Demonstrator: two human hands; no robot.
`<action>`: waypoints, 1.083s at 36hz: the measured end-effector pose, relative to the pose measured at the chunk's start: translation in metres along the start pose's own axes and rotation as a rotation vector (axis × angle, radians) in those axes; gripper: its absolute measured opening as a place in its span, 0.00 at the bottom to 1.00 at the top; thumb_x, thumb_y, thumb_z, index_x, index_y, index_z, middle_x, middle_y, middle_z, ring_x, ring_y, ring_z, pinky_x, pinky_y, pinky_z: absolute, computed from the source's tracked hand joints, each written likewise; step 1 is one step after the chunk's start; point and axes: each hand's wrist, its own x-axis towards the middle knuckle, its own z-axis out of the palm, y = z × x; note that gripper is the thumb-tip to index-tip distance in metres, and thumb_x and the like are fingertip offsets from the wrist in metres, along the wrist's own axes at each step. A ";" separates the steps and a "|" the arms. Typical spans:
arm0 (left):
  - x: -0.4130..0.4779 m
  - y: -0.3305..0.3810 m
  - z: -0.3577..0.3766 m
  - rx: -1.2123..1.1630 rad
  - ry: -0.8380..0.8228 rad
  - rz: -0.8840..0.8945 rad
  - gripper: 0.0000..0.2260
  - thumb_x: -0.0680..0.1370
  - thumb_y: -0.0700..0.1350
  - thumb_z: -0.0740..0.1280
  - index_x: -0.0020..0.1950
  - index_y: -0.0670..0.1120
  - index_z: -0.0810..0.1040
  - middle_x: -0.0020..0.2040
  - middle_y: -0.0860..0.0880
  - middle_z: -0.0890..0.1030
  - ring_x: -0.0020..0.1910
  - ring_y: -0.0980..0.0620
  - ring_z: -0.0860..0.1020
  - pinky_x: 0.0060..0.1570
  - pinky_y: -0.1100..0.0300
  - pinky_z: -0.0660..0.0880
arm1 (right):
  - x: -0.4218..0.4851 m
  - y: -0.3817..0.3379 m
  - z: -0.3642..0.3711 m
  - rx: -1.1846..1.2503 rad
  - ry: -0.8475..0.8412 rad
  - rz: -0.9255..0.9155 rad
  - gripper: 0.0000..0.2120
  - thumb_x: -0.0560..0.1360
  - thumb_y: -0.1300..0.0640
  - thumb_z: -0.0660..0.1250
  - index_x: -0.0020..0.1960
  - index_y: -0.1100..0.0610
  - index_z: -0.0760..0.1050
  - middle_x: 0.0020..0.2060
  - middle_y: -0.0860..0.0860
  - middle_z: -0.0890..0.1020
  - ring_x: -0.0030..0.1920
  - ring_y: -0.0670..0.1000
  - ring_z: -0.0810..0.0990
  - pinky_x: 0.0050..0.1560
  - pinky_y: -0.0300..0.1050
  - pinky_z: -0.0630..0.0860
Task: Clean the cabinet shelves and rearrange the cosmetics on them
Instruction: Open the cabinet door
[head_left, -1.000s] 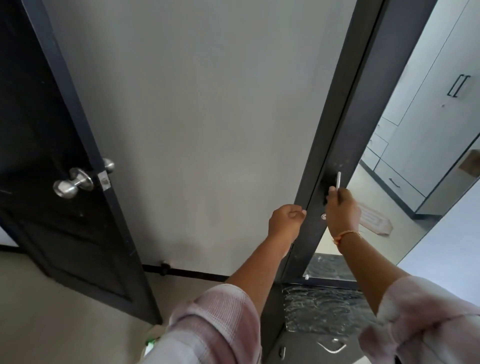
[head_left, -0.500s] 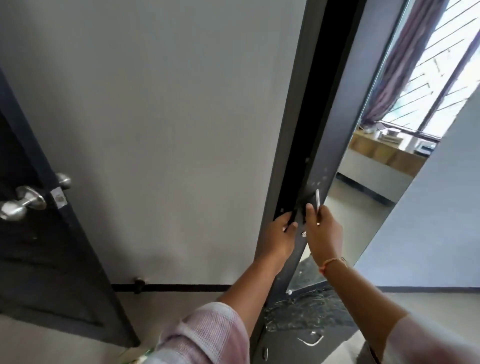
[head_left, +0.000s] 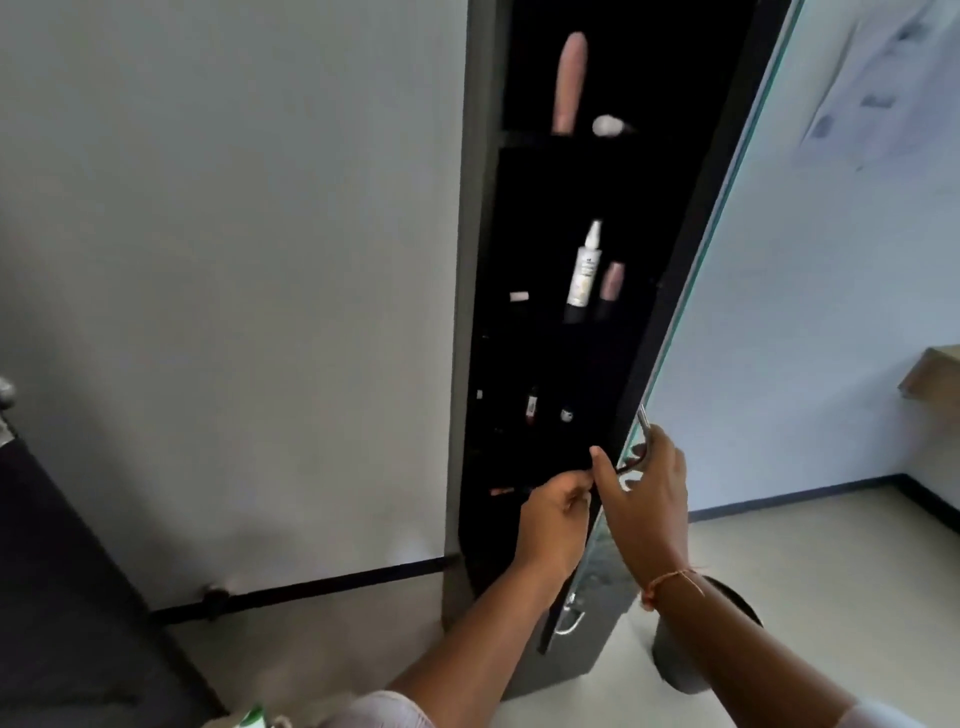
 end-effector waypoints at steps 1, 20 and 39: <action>-0.003 0.000 0.007 -0.006 -0.019 0.013 0.12 0.81 0.43 0.62 0.60 0.56 0.80 0.55 0.61 0.82 0.56 0.66 0.77 0.61 0.66 0.73 | -0.001 0.003 -0.008 0.002 0.003 -0.006 0.29 0.75 0.42 0.67 0.71 0.48 0.62 0.58 0.48 0.70 0.52 0.46 0.75 0.52 0.46 0.78; -0.007 0.042 0.150 0.193 -0.240 0.173 0.21 0.80 0.40 0.64 0.72 0.55 0.69 0.69 0.56 0.73 0.66 0.65 0.69 0.63 0.71 0.67 | 0.011 0.092 -0.160 0.002 0.121 -0.018 0.21 0.80 0.55 0.63 0.70 0.42 0.66 0.60 0.39 0.73 0.55 0.49 0.81 0.57 0.46 0.80; 0.017 0.096 0.245 0.773 -0.174 0.456 0.39 0.77 0.47 0.69 0.79 0.52 0.48 0.80 0.53 0.51 0.78 0.53 0.51 0.75 0.52 0.58 | 0.070 0.152 -0.240 -0.811 0.087 -0.437 0.36 0.75 0.63 0.65 0.78 0.58 0.53 0.76 0.63 0.54 0.75 0.64 0.59 0.71 0.58 0.66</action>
